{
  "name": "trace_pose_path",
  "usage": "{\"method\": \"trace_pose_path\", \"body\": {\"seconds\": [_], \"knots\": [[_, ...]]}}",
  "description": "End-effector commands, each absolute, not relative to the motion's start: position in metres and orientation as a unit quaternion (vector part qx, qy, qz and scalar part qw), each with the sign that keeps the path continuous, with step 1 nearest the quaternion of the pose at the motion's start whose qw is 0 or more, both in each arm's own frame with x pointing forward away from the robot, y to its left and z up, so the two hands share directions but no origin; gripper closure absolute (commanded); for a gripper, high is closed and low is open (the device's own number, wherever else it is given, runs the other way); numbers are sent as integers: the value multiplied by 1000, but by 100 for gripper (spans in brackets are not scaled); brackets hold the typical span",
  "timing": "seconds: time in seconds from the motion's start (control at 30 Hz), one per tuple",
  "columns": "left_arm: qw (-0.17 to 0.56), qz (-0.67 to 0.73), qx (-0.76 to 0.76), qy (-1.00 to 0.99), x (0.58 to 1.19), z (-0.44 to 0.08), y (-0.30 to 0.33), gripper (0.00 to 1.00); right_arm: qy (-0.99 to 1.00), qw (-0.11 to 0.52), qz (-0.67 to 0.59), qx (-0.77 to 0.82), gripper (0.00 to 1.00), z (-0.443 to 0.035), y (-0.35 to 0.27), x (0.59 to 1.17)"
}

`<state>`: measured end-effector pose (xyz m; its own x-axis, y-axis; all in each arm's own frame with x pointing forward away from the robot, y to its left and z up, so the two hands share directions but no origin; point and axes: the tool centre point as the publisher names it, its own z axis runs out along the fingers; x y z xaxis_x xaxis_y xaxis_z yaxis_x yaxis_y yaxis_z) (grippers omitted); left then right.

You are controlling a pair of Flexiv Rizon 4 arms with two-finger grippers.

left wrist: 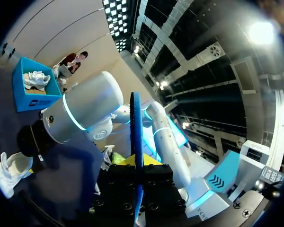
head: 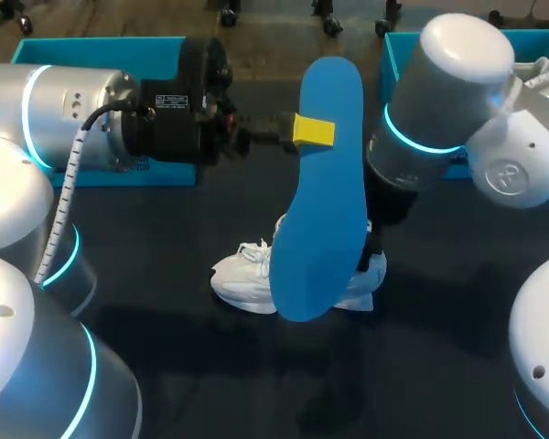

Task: Take the shoe out of the shoebox, open the shoe tongue, remove and reinsert the insole, then place the shoe into the shoebox

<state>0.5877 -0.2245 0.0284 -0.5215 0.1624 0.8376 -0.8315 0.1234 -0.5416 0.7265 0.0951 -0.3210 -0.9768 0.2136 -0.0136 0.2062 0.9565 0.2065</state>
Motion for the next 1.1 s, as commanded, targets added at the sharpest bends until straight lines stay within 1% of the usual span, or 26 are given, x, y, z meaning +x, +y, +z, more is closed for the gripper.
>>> {"method": "trace_pose_path", "body": {"seconds": [0.03,0.53,0.87,1.1], "knots": [[410,606,267,-627,587,27,-224,100,991,17,71,111,0,-319,100,723],[410,606,267,-627,587,27,-224,100,990,10,63,123,0,-319,101,722],[410,606,267,-627,587,27,-224,100,991,27,48,121,0,-337,109,757],[410,606,267,-627,587,27,-224,100,992,31,44,116,0,-359,110,769]]}}
